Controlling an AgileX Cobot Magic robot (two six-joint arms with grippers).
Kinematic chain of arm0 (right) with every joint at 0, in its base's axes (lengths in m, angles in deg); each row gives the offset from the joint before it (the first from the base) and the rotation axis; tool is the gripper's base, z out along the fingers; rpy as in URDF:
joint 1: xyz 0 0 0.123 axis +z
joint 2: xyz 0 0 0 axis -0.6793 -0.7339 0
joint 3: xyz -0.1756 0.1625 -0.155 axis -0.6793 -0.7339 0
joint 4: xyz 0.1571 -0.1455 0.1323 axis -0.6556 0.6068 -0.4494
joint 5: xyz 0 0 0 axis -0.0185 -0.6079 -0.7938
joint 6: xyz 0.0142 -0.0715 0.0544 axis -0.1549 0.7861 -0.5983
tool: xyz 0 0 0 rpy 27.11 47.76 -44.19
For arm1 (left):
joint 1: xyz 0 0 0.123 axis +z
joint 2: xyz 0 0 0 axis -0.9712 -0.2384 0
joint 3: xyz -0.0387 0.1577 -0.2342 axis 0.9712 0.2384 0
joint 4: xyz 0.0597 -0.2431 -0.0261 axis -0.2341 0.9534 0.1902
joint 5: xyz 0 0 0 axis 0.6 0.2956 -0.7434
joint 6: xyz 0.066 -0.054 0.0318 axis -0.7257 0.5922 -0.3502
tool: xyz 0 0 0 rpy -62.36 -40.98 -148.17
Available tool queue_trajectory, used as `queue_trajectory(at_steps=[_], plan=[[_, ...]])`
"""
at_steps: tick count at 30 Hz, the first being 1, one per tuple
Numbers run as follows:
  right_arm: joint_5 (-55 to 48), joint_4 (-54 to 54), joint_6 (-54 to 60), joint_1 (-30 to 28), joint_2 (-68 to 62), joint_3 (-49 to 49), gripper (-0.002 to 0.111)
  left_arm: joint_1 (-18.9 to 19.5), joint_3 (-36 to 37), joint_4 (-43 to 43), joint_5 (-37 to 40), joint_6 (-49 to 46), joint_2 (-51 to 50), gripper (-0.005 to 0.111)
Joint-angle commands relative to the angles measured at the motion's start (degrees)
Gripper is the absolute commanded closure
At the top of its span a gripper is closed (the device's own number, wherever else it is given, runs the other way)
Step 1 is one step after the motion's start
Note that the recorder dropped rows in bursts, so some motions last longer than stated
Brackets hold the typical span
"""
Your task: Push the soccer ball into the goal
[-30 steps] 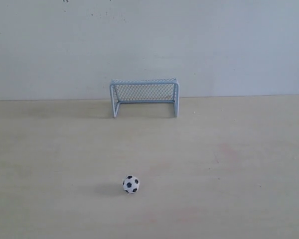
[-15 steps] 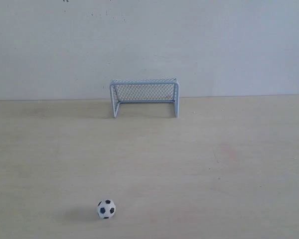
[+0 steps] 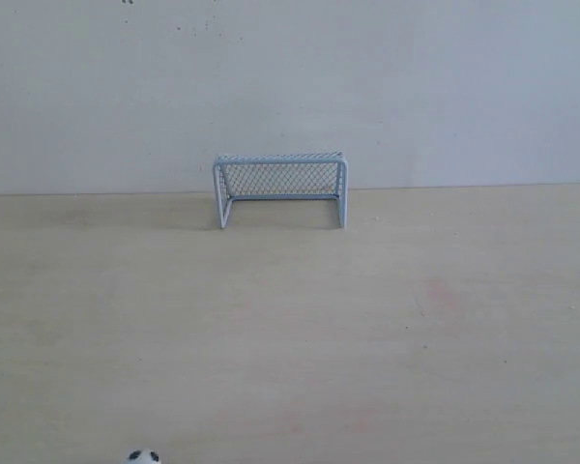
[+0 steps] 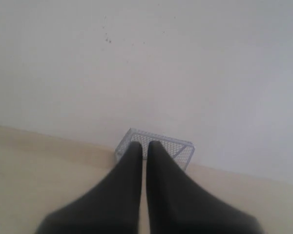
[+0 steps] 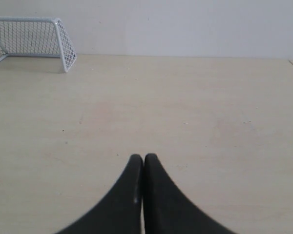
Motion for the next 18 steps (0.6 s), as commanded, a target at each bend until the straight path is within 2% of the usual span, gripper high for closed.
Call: queue_trajectory(at_steps=[1, 18], plan=[[0.49, 0.03, 0.05, -0.22, 0.25, 0.0, 0.109, 0.15, 4.45, -1.01, -3.32, 1.95, 0.05, 0.102], [0.49, 0.03, 0.05, -0.22, 0.25, 0.0, 0.109, 0.89, 13.52, -1.01, -8.36, -8.98, 0.05, 0.102]])
